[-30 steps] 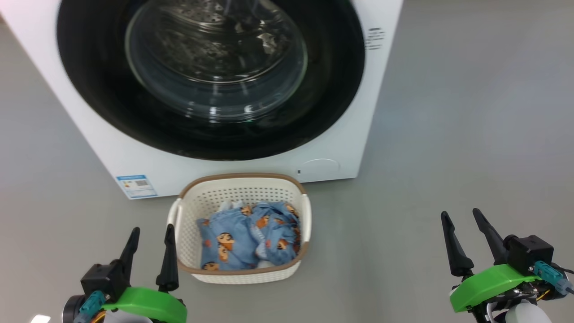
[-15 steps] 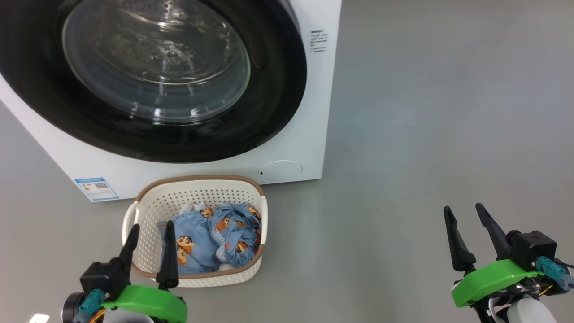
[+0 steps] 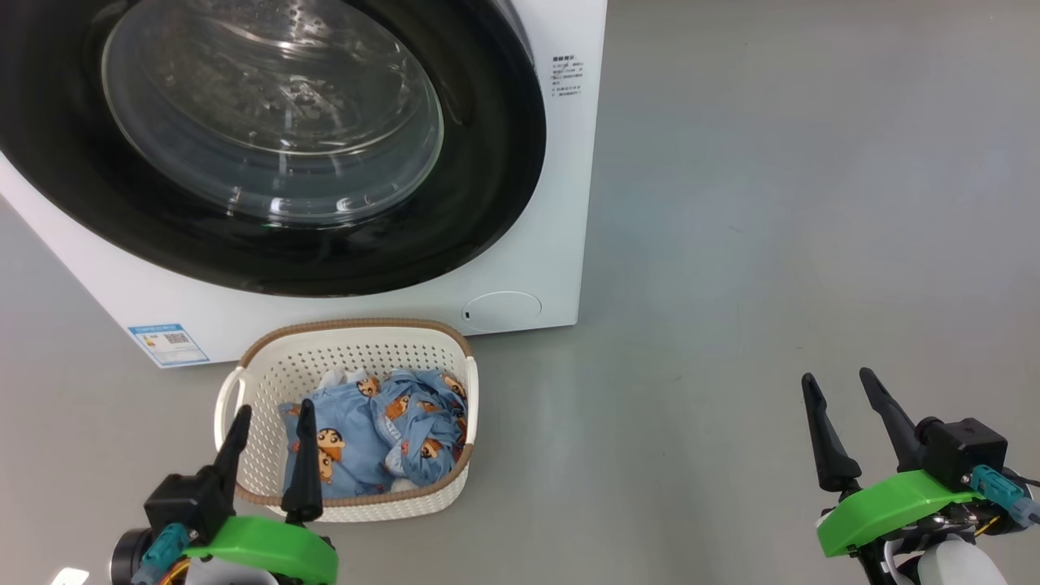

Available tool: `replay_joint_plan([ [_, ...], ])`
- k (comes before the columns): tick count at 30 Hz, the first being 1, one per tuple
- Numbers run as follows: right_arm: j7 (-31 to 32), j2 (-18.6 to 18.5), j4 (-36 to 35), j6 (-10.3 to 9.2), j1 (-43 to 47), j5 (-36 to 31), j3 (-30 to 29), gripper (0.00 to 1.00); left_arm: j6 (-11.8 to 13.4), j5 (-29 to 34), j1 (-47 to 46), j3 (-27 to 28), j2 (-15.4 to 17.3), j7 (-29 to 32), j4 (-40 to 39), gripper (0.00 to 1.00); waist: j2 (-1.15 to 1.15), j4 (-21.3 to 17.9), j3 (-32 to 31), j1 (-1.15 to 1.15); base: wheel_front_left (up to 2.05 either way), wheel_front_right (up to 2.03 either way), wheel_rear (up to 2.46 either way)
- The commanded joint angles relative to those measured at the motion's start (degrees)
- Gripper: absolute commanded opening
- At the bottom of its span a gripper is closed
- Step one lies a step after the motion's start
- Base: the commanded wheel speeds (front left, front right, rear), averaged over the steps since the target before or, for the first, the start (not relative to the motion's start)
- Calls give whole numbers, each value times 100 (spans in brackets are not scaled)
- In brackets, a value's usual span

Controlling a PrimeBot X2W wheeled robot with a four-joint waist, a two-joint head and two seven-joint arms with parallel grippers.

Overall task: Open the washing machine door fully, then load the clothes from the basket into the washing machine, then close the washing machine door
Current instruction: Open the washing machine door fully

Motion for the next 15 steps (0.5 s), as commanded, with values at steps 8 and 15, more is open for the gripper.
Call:
replay_joint_plan([
  [8, -66, -6, -139, 9, -160, 86, 109, 100, 76, 39, -170, 192, 106, -51, -226, 100, 0, -8, 13, 0, 0, 0, 0],
  [15, -55, -7, -157, 9, -172, 133, 116, 0, 98, 27, -171, 181, 106, -51, -249, 100, 0, -7, 38, 0, 0, 0, 0],
])
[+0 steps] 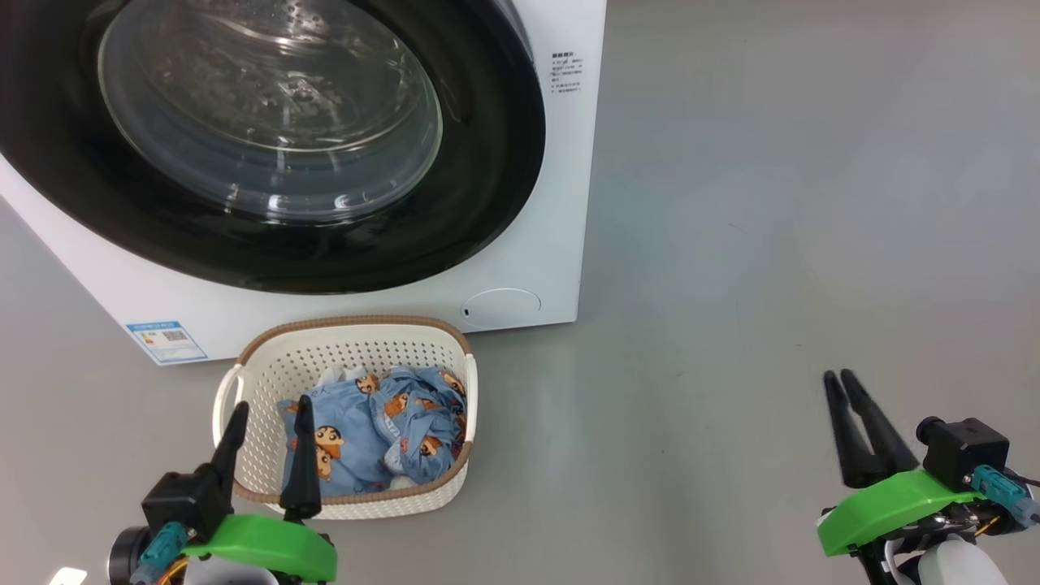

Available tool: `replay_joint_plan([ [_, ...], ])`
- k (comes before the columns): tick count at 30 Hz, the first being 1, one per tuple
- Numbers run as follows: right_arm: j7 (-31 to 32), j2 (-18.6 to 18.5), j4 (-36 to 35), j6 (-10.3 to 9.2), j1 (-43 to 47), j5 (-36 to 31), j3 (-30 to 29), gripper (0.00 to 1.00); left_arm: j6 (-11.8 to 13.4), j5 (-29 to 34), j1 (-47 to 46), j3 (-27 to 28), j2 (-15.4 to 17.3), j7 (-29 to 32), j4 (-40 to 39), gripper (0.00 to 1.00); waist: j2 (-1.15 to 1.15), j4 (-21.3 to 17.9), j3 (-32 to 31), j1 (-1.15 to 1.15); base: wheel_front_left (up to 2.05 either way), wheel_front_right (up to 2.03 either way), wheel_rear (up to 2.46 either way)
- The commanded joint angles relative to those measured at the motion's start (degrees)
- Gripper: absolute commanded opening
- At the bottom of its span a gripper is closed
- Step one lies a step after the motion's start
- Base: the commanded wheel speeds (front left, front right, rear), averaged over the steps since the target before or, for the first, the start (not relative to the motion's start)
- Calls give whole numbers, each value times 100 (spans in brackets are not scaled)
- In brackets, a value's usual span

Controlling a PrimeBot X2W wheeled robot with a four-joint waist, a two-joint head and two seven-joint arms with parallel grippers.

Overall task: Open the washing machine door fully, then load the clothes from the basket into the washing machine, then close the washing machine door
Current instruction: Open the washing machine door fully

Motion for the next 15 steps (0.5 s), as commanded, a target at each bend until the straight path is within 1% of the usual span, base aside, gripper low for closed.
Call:
replay_joint_plan([
  [1, -42, -21, -152, 9, -174, 140, 132, 0, 60, 23, -175, 169, 106, -51, -180, 100, 0, 1, 16, 0, 0, 0, 0],
  [10, 50, -69, -156, 9, -215, 379, 168, 0, 68, 18, -214, 145, 106, -51, -205, 100, 0, 29, 73, 0, 0, 0, 0],
  [15, 175, -117, -97, 9, -357, 856, 214, 0, 81, 12, -283, 83, 106, -51, -251, 100, 0, 95, 194, 0, 0, 0, 0],
])
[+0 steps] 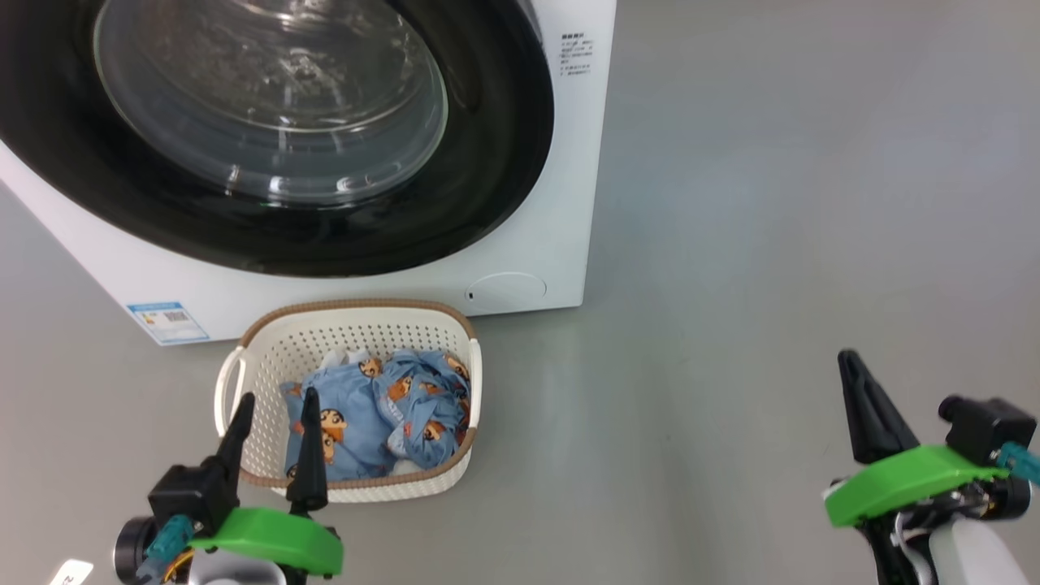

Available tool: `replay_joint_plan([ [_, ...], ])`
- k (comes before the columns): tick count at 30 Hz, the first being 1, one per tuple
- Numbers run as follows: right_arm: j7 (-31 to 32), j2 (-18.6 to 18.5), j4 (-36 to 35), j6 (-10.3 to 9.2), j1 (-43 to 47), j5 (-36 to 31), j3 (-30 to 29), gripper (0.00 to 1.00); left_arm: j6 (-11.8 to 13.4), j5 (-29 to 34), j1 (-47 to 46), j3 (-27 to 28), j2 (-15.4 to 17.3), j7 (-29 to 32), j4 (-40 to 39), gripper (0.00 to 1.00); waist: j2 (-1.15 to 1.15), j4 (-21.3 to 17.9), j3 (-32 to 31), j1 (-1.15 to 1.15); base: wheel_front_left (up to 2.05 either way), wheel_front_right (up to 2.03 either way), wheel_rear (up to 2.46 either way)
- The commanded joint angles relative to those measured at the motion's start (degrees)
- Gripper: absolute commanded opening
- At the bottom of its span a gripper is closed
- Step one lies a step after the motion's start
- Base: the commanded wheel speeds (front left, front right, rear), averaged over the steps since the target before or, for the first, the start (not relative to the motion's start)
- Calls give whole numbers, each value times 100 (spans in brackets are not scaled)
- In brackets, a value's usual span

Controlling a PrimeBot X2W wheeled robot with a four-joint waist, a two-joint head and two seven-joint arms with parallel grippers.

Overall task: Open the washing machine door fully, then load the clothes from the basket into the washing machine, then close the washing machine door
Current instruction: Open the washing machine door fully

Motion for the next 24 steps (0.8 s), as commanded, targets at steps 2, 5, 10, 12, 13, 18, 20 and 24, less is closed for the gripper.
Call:
replay_joint_plan([
  [2, 42, -105, -95, 9, -317, 283, 210, 0, 48, -23, -288, 135, 106, -51, -202, 100, 0, 59, 116, 0, 0, 0, 0],
  [5, 159, -165, 8, 9, -529, 784, 288, 0, 61, -82, -360, 87, 106, -51, -263, 100, 0, 122, 261, 0, 0, 0, 0],
  [10, 382, -357, 170, 9, -972, 1673, 464, 0, 99, -113, -536, -37, 106, -51, -392, 100, 0, 274, 600, 0, 0, 0, 0],
  [12, 483, -431, 217, 9, -1168, 2101, 505, 0, 120, -122, -619, -102, 106, -51, -451, 100, 0, 342, 743, 0, 0, 0, 0],
  [13, 545, -455, 236, 9, -1265, 2343, 509, 0, 135, -130, -657, -137, 106, -51, -479, 100, 0, 375, 812, 0, 0, 0, 0],
  [18, 987, -550, 329, 9, -1783, 3661, 443, 0, 228, -200, -832, -310, 106, -51, -590, 100, 0, 527, 1135, 0, 0, 0, 0],
  [20, 1222, -551, 382, 9, -2012, 4227, 354, 0, 264, -231, -893, -372, 106, -51, -638, 100, 0, 572, 1253, 0, 0, 0, 0],
  [24, 1721, -562, 554, 9, -2512, 5217, 114, 0, 336, -286, -1011, -500, 106, -51, -723, 100, 0, 660, 1483, 0, 0, 0, 0],
])
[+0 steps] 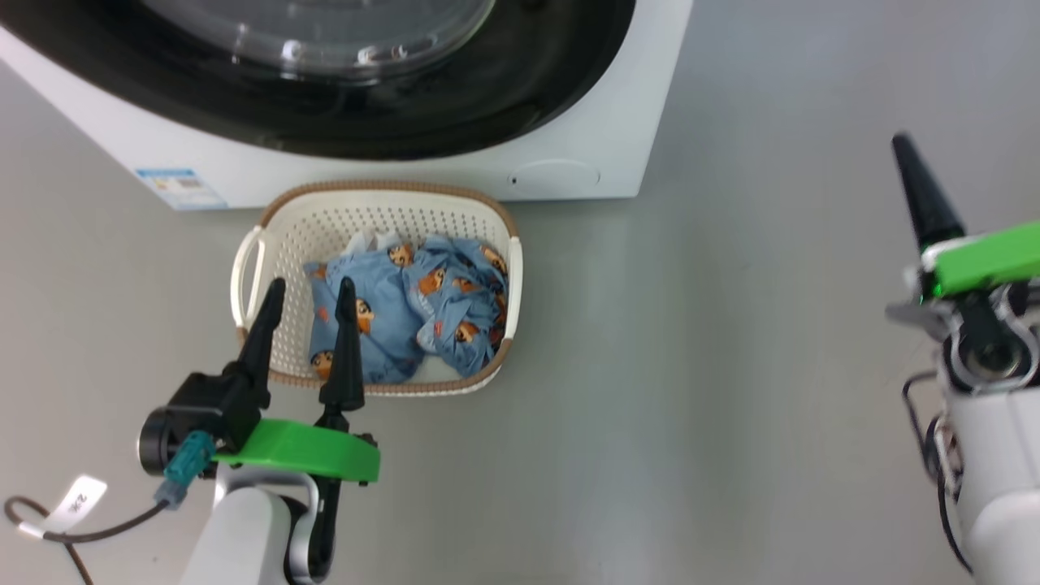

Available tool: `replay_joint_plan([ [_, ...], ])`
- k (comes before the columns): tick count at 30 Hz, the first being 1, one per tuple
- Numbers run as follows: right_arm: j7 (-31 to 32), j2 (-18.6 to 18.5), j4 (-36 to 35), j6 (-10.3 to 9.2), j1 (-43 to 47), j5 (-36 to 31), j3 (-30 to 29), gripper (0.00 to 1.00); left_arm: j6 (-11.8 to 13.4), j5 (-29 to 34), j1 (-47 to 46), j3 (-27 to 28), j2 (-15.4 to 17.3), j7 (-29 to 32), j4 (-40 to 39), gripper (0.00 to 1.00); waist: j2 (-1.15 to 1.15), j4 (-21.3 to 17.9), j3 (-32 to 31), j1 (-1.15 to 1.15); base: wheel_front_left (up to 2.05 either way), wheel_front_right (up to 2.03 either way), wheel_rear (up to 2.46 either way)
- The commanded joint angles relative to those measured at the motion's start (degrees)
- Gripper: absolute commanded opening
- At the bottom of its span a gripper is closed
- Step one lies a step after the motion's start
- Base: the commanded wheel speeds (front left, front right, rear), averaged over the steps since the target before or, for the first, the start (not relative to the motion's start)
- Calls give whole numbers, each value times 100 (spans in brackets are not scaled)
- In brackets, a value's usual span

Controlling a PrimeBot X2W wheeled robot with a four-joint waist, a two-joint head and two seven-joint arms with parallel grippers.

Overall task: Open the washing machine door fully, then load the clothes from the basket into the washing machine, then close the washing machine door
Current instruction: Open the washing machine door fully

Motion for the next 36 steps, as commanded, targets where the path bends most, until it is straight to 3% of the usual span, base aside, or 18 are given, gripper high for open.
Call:
replay_joint_plan([
  [1, 163, 4, -67, 9, -246, 297, -4, 0, 55, -41, -182, 122, 110, -46, -190, 100, 0, 167, 269, -1, 0, 0, 0],
  [11, 1527, 25, 746, 9, -1802, 1656, -303, 0, 148, -78, -464, -96, 110, -46, -351, 100, 0, 357, 729, -1, 0, 0, 0],
  [21, 2685, -28, 1235, 9, -2932, 1947, 58, 0, 214, -203, -605, -259, 110, -46, -414, 100, 0, 567, 940, -1, 0, 0, 0],
  [36, 2875, 52, 2277, 9, -4356, 1804, 385, 0, 258, -258, -672, -379, 110, -46, -524, 100, 0, 791, 1138, -1, 0, 0, 0],
])
